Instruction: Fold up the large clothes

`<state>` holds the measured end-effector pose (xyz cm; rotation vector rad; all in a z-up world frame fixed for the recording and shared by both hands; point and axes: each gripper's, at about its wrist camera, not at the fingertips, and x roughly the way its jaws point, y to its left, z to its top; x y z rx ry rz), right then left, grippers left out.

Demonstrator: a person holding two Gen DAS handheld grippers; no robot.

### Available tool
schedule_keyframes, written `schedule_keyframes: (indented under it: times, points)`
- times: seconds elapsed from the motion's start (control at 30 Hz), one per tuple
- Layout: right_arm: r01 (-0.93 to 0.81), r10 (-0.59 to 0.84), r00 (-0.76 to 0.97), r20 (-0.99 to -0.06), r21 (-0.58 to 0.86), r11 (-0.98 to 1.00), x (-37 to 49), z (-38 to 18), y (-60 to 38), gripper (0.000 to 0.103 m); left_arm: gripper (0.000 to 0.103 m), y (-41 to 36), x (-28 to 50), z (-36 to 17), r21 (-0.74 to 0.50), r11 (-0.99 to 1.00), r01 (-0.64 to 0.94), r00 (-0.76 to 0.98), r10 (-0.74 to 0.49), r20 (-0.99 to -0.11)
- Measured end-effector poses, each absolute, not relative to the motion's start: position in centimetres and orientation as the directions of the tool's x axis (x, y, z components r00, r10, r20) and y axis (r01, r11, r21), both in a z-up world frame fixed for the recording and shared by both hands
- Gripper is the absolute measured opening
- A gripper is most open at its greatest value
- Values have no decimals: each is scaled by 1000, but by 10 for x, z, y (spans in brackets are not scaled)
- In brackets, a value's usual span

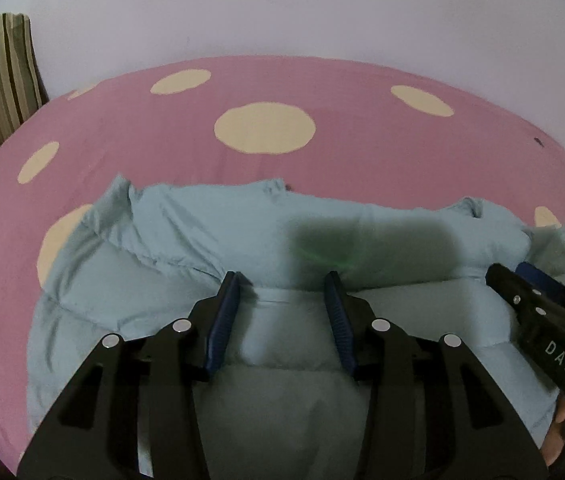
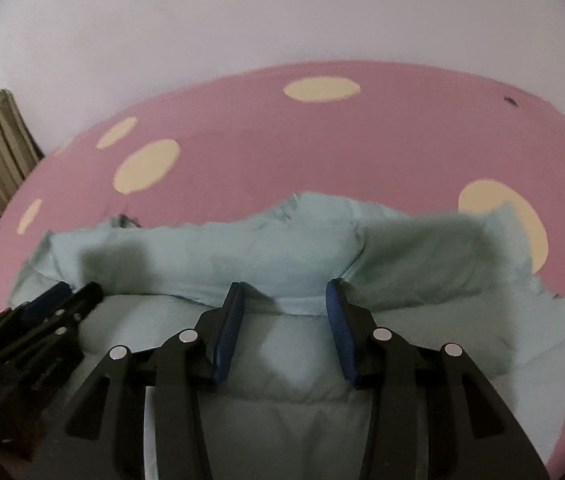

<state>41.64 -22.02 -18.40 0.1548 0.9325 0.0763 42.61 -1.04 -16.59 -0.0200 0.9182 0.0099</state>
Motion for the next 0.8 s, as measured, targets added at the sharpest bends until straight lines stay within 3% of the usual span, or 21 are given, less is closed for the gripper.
schedule_keyframes:
  times: [0.43,0.8]
  points:
    - [-7,54,607,-793,62,998,424,-209,-210,44,44,-16,431,-193,38,999,5,624,26,-781]
    - [4,50,626,-778,68,998,413,-188,-213,45,45,-18,420,-176,51,999,2,629,38,-776]
